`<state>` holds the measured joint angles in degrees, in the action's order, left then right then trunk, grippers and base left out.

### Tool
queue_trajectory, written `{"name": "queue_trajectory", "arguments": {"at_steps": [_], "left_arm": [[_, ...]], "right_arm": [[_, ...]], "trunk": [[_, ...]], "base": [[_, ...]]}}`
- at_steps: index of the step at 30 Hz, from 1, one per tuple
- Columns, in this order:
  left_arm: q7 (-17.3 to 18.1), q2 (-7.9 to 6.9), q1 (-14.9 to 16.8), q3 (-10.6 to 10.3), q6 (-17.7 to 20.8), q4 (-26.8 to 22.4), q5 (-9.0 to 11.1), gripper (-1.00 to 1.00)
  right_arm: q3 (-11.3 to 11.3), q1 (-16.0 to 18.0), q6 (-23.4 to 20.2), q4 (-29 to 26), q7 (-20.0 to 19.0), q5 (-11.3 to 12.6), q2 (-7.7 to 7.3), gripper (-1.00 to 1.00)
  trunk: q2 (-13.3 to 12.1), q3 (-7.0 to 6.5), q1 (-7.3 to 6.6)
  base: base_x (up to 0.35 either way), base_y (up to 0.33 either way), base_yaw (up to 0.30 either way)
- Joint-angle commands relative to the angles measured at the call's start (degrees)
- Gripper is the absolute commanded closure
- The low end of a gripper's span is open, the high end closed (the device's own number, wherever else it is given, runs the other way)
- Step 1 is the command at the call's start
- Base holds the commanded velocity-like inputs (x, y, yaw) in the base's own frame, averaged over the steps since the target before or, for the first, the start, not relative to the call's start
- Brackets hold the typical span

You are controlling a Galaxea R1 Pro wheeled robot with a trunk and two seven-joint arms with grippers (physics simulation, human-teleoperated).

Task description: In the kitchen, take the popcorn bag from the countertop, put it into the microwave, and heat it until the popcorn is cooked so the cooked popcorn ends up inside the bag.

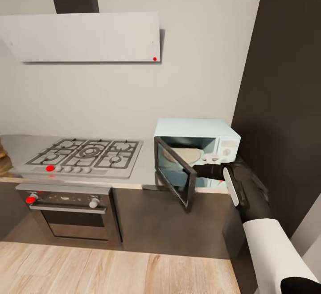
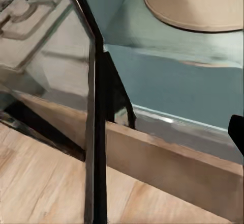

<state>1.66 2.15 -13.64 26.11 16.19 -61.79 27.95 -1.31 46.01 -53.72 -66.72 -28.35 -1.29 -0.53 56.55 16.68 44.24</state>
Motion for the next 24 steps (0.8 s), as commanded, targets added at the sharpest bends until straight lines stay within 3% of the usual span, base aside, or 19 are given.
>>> {"name": "queue_trajectory", "arguments": {"at_steps": [1,7,17,24], "left_arm": [[0.2,0.05,0.0,0.2,0.4,-0.1,0.4,-1.0],[0.2,0.05,0.0,0.2,0.4,-0.1,0.4,-1.0],[0.3,0.04,0.0,-0.1,0.4,-0.1,0.4,-1.0],[-0.2,0.13,0.0,-0.3,0.4,-0.2,0.3,-1.0]], "right_arm": [[0.0,0.0,-0.3,-0.1,-0.3,0.1,0.01,-1.0],[1.1,0.0,-0.3,-0.1,-0.3,0.1,-0.08,-1.0],[1.1,0.1,-0.3,-0.1,-0.3,0.3,-0.21,-1.0],[1.0,0.1,-0.2,-0.1,-0.3,0.5,-0.31,-1.0]], "trunk": [[0.1,0.06,-0.01],[0.1,0.06,-0.01],[0.1,0.06,-0.01],[0.1,0.06,-0.01]], "base": [[-0.211,0.241,0.0],[-0.183,0.25,0.118],[-0.018,0.281,0.042],[0.0,0.058,0.001]]}}
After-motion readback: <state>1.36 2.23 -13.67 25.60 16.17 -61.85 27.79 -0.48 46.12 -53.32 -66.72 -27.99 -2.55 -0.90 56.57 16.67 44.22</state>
